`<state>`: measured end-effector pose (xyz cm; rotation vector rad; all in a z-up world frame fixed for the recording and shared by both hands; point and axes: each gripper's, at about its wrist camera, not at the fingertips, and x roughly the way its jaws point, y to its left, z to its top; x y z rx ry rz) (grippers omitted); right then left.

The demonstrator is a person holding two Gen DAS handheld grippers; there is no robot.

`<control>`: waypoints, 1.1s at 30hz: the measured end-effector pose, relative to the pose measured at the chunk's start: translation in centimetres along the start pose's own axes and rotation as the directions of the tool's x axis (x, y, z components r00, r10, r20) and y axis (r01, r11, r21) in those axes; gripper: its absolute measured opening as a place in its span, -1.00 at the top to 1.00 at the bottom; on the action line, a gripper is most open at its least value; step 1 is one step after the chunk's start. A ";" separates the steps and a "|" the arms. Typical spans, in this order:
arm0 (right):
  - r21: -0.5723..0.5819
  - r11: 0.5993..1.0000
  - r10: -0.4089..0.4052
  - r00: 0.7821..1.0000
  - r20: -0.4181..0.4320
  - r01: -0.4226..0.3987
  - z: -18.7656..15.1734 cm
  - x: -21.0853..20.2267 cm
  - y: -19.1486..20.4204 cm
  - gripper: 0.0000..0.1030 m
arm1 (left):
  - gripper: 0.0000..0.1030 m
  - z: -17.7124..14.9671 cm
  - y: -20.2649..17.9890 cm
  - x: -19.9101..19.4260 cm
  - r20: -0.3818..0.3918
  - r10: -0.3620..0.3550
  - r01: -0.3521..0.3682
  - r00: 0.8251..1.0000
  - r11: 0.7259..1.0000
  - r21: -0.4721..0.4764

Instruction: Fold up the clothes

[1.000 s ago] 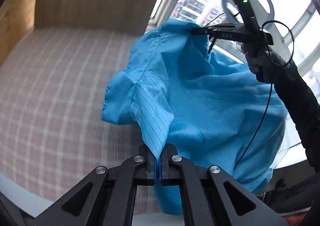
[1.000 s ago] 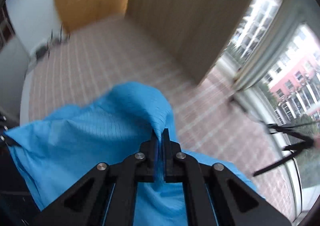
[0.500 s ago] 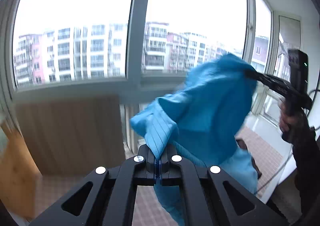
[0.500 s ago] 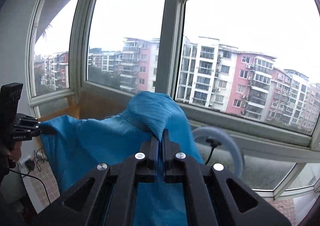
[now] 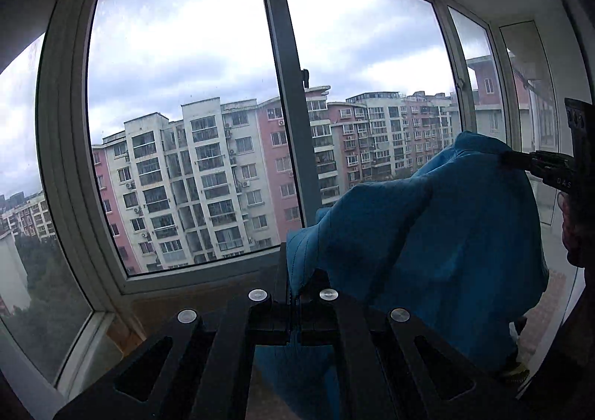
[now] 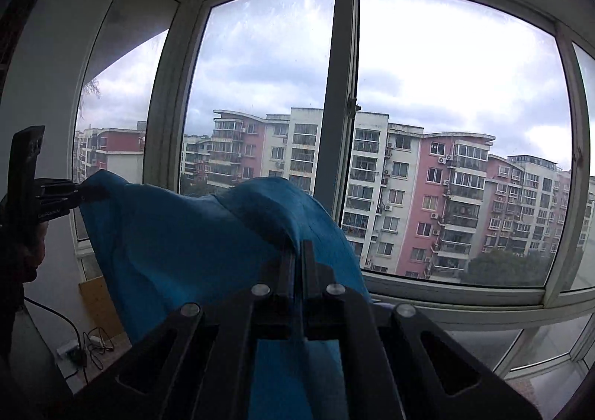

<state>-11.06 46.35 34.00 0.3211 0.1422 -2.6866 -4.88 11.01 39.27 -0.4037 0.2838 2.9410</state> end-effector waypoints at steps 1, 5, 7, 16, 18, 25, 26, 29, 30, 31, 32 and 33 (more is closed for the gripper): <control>0.013 1.000 0.015 1.000 -0.026 -0.014 -1.1 1.0 0.6 0.96 | 0.99 -1.6 0.2 0.3 -0.036 -0.003 0.003 0.999 1.000 0.017; 0.068 0.995 0.076 0.989 -0.129 -0.068 -5.4 4.8 3.1 0.95 | 0.99 -10.9 0.7 5.7 -0.234 -0.017 0.022 0.972 1.000 0.019; 0.114 0.987 0.139 0.961 -0.239 -0.115 -11.4 8.9 4.6 0.95 | 0.99 -17.8 1.5 9.8 -0.370 -0.036 0.032 0.928 0.999 -0.018; 0.320 0.931 0.362 0.559 -0.745 -0.177 -41.3 21.9 8.9 0.92 | 1.00 -51.7 6.2 18.5 -0.829 -0.133 -0.195 0.543 0.940 -0.279; 0.357 0.921 0.385 0.520 -0.763 -0.158 -43.5 21.7 7.5 0.90 | 1.00 -55.0 6.7 17.9 -0.844 -0.173 -0.226 0.508 0.919 -0.324; 0.148 0.959 0.269 0.613 -0.743 -0.241 -40.5 25.7 6.2 -0.11 | 1.00 -56.2 5.8 17.8 -0.832 -0.221 -0.182 0.509 0.917 -0.355; 0.095 0.954 0.258 0.618 -0.743 -0.284 -40.1 27.1 7.0 -0.11 | 0.99 -56.3 5.8 17.6 -0.828 -0.226 -0.175 0.513 0.917 -0.359; 0.011 0.906 0.275 0.569 -0.775 -0.423 -39.1 31.3 9.1 -0.12 | 1.00 -55.7 6.3 18.2 -0.822 -0.240 -0.163 0.516 0.915 -0.369; 0.011 0.886 0.293 0.540 -0.789 -0.463 -39.3 32.5 9.8 -0.12 | 1.00 -55.6 6.4 18.3 -0.822 -0.244 -0.162 0.514 0.914 -0.373; 0.012 0.864 0.308 0.511 -0.803 -0.503 -39.5 33.7 10.6 -0.12 | 0.99 -55.5 6.5 18.4 -0.821 -0.249 -0.162 0.513 0.912 -0.378; 0.014 0.841 0.323 0.480 -0.816 -0.541 -39.8 34.9 11.3 -0.12 | 0.99 -55.4 6.5 18.4 -0.821 -0.254 -0.161 0.512 0.910 -0.382; 0.013 0.823 0.329 0.458 -0.826 -0.568 -40.3 36.2 12.0 -0.12 | 1.00 -55.3 6.4 18.4 -0.820 -0.257 -0.161 0.512 0.909 -0.385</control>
